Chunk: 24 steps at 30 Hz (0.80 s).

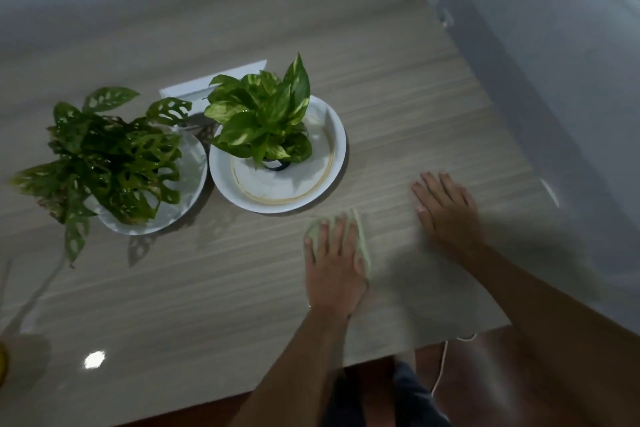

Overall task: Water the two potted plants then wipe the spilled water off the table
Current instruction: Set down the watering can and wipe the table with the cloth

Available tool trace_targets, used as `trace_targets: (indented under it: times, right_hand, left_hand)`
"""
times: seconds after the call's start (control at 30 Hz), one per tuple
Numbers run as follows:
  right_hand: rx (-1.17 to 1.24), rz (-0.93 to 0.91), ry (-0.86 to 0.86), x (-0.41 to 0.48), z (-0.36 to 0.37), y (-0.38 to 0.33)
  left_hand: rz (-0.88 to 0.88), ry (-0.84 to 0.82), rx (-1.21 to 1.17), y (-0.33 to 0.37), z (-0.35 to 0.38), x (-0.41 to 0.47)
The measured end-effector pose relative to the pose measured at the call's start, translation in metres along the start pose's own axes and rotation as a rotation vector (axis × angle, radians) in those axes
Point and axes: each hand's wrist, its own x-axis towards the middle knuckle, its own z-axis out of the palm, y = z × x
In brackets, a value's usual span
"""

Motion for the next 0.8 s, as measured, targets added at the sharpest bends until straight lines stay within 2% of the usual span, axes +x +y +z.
trace_targets:
  times: [0.1, 0.17, 0.23, 0.3, 0.33, 0.4, 0.47, 0.53, 0.6, 0.67, 0.73, 0.8]
  right_hand:
    - [-0.03, 0.042, -0.018, 0.007, -0.002, 0.039]
    - [-0.015, 0.05, -0.009, 0.005, -0.001, 0.058]
    - [0.019, 0.063, 0.004, 0.002, 0.003, 0.065]
    - [0.035, 0.067, 0.021, 0.0, 0.007, 0.065]
    - [0.041, 0.066, 0.023, 0.0, 0.009, 0.067]
    - [0.04, 0.067, 0.028, 0.001, 0.011, 0.071]
    - [0.032, 0.063, 0.033, 0.001, 0.013, 0.073]
    - [0.04, 0.059, 0.038, 0.001, 0.014, 0.074]
    - [0.049, 0.051, 0.042, 0.001, 0.014, 0.074]
    - [0.054, 0.055, 0.044, 0.0, 0.013, 0.075]
    - [0.06, 0.058, 0.042, -0.001, 0.012, 0.075]
    - [0.059, 0.051, 0.041, -0.001, 0.011, 0.073]
  left_hand:
    - [-0.245, 0.068, -0.012, -0.041, -0.003, -0.013]
    - [-0.316, 0.089, -0.048, -0.025, 0.004, -0.047]
    - [-0.23, 0.046, -0.086, 0.022, 0.018, -0.073]
    - [-0.018, 0.036, -0.106, 0.077, 0.028, -0.073]
    - [0.071, 0.068, -0.103, 0.098, 0.031, -0.061]
    - [0.131, 0.051, -0.094, 0.12, 0.025, -0.019]
    - [0.077, 0.015, -0.012, 0.107, 0.011, 0.025]
    - [-0.074, 0.035, 0.043, 0.07, 0.002, 0.045]
    - [-0.215, 0.102, 0.024, 0.036, -0.001, 0.03]
    - [-0.299, 0.12, -0.017, 0.035, 0.007, -0.011]
    - [-0.255, 0.078, -0.057, 0.068, 0.021, -0.047]
    - [-0.058, 0.05, -0.099, 0.116, 0.036, -0.057]
